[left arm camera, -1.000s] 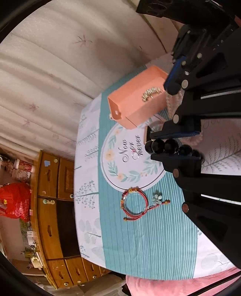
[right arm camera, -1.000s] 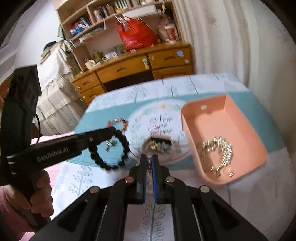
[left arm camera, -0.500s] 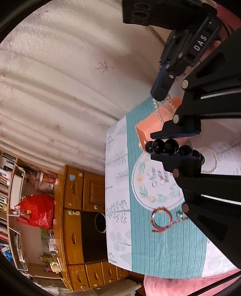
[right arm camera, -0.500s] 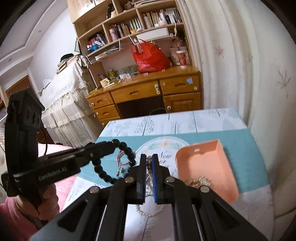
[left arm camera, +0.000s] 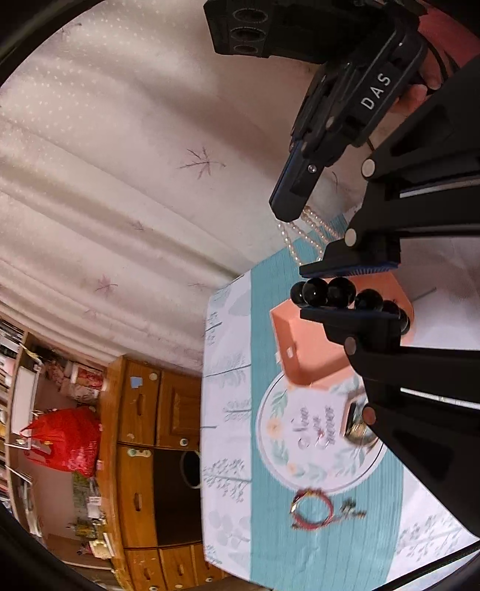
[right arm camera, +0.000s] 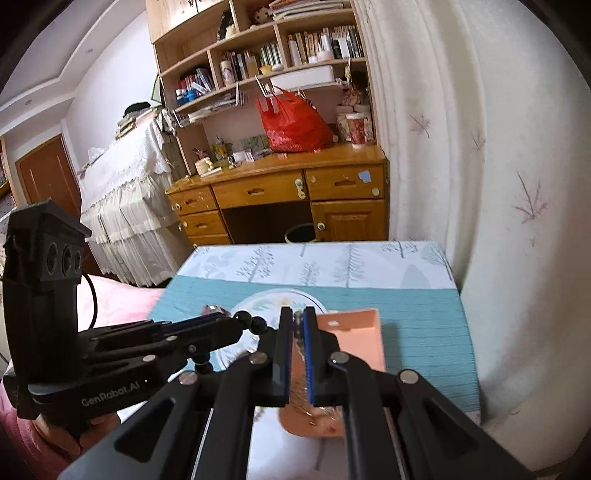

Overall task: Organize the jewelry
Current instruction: 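Carry the bead bracelet and pearl necklace into the pink tray while both grippers open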

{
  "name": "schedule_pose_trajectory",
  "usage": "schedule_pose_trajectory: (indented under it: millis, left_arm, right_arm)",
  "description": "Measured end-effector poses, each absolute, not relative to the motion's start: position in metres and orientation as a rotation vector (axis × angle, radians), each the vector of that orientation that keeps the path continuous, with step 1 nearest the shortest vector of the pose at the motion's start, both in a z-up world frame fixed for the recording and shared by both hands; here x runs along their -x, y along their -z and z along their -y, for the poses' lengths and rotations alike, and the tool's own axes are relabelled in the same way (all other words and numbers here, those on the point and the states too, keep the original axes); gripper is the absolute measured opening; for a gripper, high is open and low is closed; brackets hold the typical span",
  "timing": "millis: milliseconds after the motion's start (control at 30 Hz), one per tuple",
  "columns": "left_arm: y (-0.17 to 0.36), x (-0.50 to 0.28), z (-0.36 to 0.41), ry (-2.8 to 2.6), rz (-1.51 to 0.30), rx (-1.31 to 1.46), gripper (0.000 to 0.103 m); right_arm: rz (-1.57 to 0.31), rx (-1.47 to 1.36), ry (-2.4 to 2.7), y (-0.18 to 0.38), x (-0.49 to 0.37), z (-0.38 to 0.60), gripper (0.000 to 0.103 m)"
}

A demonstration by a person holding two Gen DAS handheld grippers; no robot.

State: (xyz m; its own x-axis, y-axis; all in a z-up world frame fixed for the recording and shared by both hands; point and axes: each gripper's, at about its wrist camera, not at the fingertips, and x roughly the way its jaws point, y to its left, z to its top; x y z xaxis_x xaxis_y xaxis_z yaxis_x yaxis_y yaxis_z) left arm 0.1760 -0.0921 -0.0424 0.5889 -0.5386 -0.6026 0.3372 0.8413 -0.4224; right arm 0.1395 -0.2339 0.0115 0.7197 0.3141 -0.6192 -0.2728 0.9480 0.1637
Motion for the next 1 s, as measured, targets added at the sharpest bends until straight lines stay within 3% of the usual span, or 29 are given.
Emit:
schedule_pose_trajectory:
  millis: [300,333,467,533,700,800,1000]
  left_arm:
    - [0.094,-0.184,0.135,0.467,-0.911,0.239,0.014]
    - [0.1,-0.186,0.139,0.45,-0.939,0.224,0.02]
    - [0.109,-0.19,0.142,0.363,-0.986,0.201,0.072]
    - [0.107,-0.191,0.135,0.347,-0.972,0.227,0.078]
    - [0.108,-0.196,0.128,0.298,-0.978,0.225,0.08]
    - [0.114,-0.197,0.124,0.255,-1.0,0.217,0.087]
    - [0.132,-0.186,0.104,0.174,-1.065,0.207,0.087]
  right_arm:
    - [-0.793,-0.049,-0.354,0.035,-0.151,0.268,0.006]
    - [-0.81,-0.041,-0.352,0.042,-0.153,0.269,0.006]
    - [-0.889,-0.009,-0.328,0.065,-0.155,0.271,0.006]
    - [-0.903,-0.029,-0.322,0.068,-0.155,0.277,0.007]
    - [-0.913,-0.086,-0.323,0.072,-0.159,0.288,0.007]
    - [-0.925,-0.097,-0.316,0.075,-0.161,0.29,0.008]
    - [-0.972,-0.146,-0.345,0.085,-0.162,0.285,0.033]
